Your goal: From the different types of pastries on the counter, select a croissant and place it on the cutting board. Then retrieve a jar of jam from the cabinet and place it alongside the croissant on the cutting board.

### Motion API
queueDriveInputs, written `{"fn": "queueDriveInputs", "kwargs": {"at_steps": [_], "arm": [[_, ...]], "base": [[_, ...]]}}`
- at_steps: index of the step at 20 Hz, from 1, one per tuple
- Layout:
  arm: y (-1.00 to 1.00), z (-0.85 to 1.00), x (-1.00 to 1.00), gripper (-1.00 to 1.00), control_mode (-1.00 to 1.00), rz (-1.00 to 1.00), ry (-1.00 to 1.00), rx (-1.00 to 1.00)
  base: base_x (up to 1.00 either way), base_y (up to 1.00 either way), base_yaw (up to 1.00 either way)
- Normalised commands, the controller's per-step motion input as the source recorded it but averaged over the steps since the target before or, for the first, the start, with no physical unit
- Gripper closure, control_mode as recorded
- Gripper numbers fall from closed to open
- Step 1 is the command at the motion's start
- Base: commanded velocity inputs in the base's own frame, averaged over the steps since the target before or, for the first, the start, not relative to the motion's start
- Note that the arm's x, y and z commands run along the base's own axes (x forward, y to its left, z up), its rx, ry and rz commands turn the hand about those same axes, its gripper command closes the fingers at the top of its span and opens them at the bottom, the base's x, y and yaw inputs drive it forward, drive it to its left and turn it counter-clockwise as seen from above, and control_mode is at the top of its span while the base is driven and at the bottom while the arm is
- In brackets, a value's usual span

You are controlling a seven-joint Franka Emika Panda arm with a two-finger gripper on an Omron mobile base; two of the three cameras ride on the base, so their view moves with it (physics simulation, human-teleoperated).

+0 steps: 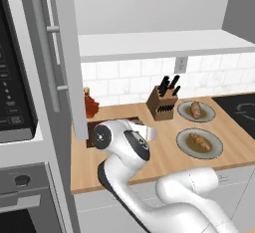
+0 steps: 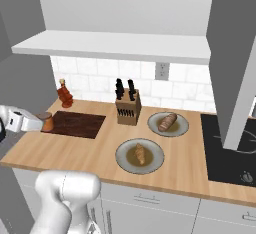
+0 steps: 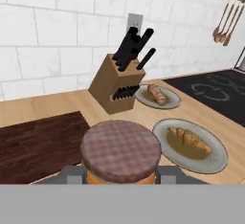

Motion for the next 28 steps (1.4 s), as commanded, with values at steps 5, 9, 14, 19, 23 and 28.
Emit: {"fn": "queueDriveInputs", "kwargs": {"at_steps": [5,9,14,19,23,28], "arm": [[0.62,-0.12,0.03,1.00,-1.00,0.00,0.00,0.07],[-0.01,0.19,0.95,1.00,-1.00,0.01,0.00,0.20],[0.12,0.09,0.18,1.00,-1.00,0.01,0.00,0.12],[0.08,-0.62,0.05,1.00,-1.00,0.00,0.00,0.02],[0.03,-0.01,0.21,1.00,-1.00,0.00,0.00,0.08],[0.00,0.00,0.32,1.00,-1.00,0.00,-0.01,0.08]], "base": [[0.00,0.00,0.00],[0.00,0.00,0.00],[0.00,0.00,0.00],[0.00,0.00,0.00],[0.00,0.00,0.00],[0.00,0.00,0.00]]}}
